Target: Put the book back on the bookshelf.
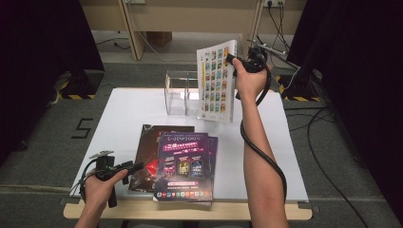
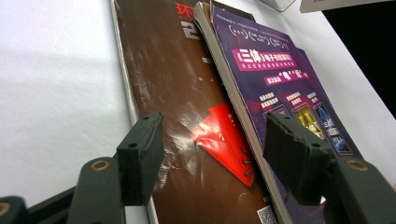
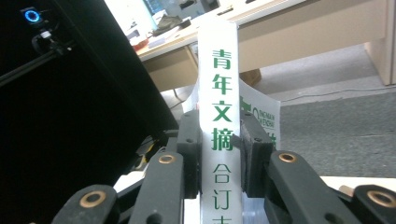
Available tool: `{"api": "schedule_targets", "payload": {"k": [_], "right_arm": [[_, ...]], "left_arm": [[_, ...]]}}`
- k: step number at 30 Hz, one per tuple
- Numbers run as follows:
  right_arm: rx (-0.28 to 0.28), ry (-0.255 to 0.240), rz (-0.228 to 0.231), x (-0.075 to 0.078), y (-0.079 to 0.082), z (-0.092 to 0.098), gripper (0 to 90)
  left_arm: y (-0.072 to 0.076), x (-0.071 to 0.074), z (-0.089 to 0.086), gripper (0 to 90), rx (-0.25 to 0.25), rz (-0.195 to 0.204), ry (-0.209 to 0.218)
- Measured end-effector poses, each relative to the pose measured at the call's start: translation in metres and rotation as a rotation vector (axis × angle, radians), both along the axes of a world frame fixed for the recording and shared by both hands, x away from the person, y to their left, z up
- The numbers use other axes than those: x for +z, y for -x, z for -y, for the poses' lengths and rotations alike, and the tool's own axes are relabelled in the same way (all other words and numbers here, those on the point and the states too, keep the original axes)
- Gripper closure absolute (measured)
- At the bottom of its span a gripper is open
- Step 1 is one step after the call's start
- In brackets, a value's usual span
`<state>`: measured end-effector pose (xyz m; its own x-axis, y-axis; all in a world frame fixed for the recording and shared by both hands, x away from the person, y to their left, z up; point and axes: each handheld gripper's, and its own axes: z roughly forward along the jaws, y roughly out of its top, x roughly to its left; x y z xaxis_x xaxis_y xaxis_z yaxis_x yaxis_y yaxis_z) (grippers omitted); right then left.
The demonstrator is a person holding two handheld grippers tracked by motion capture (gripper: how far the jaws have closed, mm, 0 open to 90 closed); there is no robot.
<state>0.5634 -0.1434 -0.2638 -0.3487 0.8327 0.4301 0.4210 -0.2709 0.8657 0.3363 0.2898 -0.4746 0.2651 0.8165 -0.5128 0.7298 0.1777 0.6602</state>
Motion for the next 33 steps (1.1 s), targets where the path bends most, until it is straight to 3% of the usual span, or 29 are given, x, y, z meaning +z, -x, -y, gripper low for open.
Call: {"api": "schedule_targets", "payload": {"k": [14,27,33], "right_arm": [[-0.027,-0.005,0.002,-0.003,0.003,0.024,74.0],[-0.061,-0.015,0.000,-0.010,0.001,0.025,74.0],[-0.041,-0.023,0.003,-0.011,0.001,0.033,74.0]], "left_arm": [[0.000,-0.001,0.002,37.3,-0.004,-0.005,0.003],[0.000,-0.002,0.001,37.3,0.000,-0.009,0.001],[0.000,-0.003,0.000,37.3,0.001,-0.011,0.001]]}}
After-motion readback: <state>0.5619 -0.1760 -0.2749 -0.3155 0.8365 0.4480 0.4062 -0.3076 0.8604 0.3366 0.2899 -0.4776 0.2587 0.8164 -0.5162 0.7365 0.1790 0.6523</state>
